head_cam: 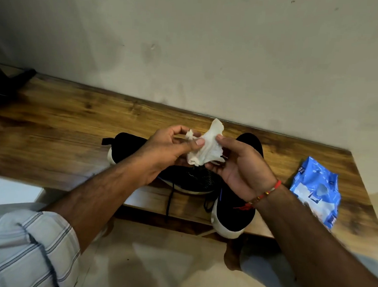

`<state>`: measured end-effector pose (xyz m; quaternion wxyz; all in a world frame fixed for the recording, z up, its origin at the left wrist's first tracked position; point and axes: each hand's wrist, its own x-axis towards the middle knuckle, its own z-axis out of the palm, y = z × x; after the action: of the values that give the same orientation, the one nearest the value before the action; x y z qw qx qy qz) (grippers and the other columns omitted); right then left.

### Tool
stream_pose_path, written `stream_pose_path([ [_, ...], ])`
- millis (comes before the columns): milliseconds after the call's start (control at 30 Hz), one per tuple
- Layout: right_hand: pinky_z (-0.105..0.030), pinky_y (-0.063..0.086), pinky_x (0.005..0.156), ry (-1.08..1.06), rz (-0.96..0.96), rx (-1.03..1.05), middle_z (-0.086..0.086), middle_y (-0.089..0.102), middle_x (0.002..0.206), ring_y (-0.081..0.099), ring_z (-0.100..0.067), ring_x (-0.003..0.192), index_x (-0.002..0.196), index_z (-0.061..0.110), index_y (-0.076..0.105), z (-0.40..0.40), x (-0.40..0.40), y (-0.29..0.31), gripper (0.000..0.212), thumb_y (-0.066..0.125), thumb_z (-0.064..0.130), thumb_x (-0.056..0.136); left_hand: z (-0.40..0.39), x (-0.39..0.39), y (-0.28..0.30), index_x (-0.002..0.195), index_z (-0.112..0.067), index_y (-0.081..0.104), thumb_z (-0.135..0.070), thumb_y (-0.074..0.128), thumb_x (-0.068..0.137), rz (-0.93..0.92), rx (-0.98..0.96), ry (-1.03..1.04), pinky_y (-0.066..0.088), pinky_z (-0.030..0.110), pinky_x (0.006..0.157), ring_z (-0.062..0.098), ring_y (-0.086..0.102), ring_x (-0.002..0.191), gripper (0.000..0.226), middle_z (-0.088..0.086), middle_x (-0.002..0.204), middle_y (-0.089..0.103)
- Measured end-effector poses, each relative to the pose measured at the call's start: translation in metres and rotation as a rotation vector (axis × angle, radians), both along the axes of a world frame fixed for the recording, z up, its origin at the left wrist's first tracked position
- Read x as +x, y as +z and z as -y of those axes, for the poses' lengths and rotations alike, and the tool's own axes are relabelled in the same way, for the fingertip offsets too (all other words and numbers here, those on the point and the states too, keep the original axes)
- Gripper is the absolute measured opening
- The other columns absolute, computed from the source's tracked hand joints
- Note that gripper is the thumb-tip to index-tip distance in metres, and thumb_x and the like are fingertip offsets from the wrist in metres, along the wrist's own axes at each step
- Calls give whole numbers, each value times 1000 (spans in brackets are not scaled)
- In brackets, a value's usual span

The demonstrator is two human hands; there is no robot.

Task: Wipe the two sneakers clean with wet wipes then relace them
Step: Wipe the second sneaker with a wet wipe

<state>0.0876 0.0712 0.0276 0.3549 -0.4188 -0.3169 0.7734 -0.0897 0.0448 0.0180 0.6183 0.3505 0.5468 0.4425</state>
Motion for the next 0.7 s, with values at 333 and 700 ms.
stream_pose_path([
  [333, -38, 60, 68, -293, 20, 138, -16, 68, 93, 69, -27, 83, 116, 10, 53, -4, -2, -3, 27, 53, -7, 95, -6, 0, 1, 121, -17, 51, -7, 49, 106, 314, -62, 238, 65, 37, 65, 22, 73, 69, 18, 10, 82, 75],
  [700, -52, 53, 96, -28, 422, 551, -10, 73, 110, 69, -27, 105, 107, 13, 75, 1, 1, -12, 40, 46, -11, 94, 1, 4, -4, 111, -16, 58, 2, 66, 93, 23, 17, 22, 64, 40, 76, 25, 74, 87, 27, 13, 92, 76],
])
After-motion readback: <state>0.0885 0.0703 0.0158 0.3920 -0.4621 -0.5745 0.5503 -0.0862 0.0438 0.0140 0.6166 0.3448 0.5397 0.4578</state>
